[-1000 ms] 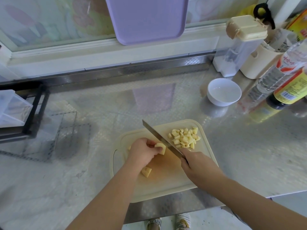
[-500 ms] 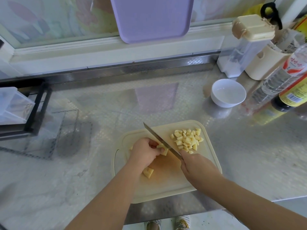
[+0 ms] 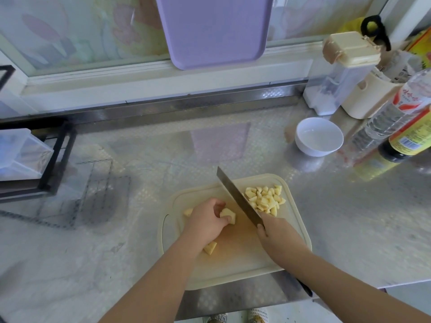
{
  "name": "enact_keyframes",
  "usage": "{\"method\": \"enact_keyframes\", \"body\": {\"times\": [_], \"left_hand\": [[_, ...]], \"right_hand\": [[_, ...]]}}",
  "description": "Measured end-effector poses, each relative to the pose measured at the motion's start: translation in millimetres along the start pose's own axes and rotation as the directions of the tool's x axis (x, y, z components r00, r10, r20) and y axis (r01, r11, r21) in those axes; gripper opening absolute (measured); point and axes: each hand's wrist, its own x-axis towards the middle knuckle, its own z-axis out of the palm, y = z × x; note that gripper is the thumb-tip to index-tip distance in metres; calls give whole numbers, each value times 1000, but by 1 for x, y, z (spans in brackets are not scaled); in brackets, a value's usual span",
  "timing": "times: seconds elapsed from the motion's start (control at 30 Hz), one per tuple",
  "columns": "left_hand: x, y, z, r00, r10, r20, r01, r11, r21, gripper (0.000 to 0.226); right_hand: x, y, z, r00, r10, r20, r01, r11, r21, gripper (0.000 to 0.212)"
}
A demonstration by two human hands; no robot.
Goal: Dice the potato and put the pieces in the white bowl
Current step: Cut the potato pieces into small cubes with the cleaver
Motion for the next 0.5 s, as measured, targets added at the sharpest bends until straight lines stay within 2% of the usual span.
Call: {"method": "enact_keyframes", "body": {"times": [0.07, 0.13, 0.3, 0.4, 0.5], "left_hand": [[-4, 2, -2, 998, 46, -32, -41, 991, 127, 35], [-9, 5, -1, 996, 63, -67, -50, 983, 177, 29], [-13, 5, 1, 989, 111, -97, -94, 982, 165, 39], [-13, 3, 2, 989, 127, -79, -108, 971, 214, 30], [-15, 3, 5, 988, 80, -133, -59, 986, 157, 26]], "right_hand": [[-3, 3, -3, 1000, -4, -1, 4, 1000, -3, 20], [-7, 5, -7, 1000, -18, 3, 18, 1000, -5, 20], [-13, 3, -12, 999, -38, -1, 38, 999, 8, 19], [-16, 1, -13, 999, -39, 2, 39, 999, 9, 19], [-16, 1, -12, 1000, -28, -2, 29, 999, 19, 21]]}}
